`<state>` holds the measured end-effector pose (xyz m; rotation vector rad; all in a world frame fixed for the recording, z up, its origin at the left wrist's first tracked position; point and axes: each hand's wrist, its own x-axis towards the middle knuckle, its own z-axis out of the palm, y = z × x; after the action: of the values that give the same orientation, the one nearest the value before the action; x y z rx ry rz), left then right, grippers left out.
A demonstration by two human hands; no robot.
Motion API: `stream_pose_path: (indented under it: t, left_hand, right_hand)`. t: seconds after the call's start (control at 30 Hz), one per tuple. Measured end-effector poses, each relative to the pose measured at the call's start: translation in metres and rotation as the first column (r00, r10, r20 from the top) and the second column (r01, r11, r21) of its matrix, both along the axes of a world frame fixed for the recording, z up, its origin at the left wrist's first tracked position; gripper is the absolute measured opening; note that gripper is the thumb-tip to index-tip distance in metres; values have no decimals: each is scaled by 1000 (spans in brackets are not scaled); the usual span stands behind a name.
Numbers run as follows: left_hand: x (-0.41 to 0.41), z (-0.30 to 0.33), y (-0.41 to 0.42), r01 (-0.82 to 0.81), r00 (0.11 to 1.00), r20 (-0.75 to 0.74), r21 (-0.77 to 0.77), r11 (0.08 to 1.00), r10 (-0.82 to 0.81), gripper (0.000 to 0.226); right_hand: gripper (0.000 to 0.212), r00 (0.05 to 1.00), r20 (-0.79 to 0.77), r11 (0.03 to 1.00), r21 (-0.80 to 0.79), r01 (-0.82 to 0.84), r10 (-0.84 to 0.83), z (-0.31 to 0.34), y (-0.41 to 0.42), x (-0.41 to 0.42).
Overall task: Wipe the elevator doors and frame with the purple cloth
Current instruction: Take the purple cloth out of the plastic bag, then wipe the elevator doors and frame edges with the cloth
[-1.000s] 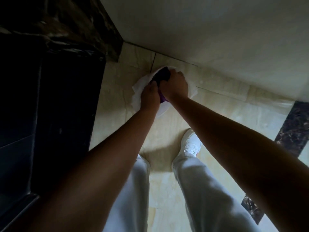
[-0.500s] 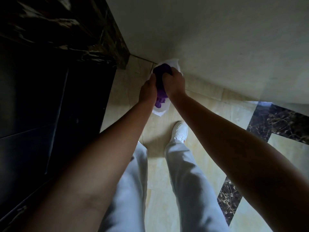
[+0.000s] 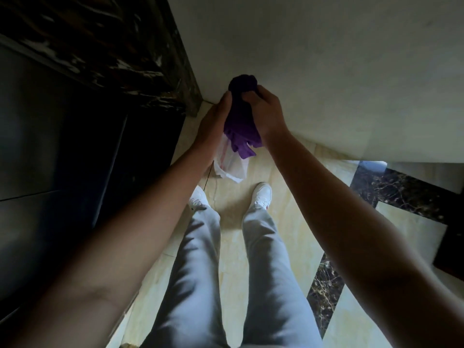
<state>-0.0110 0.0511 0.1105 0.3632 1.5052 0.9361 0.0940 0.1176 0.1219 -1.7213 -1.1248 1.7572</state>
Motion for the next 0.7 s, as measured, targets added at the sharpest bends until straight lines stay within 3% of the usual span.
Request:
stream_pose_path:
  t: [0.1,0.17,0.33,0.5,0.6,0.7]
  left_hand:
    - [-6,50,-14,41,996,-78,53,998,-37,78]
    - [-6,78,-25,73,992,-105,95,993,-63,80]
    - [3,164,-37,13,995,-97,189,982,6,20]
    - [11,234,-66,55,982,-190,289,956,0,34]
    - [5,269,-84,39,970,-240,311,949,38,56]
    - [-9,303,-104,-11,973,-212,345,938,89,58]
  right_hand:
    - [21,996,-84,999,1,34,-34,52,-5,1]
    - [17,982,-182,999,-12,51,-53,85,-8,1]
    - [21,940,-338,995,-102,22,-56,173,-17,1]
    - [33,905,-425,987,-141,-73,6,259,-18,5]
    - [40,890,-440,983,-73,-171,122,309,-14,-3]
    - [39,840,-485,968,58,-245,242,353,-15,-19]
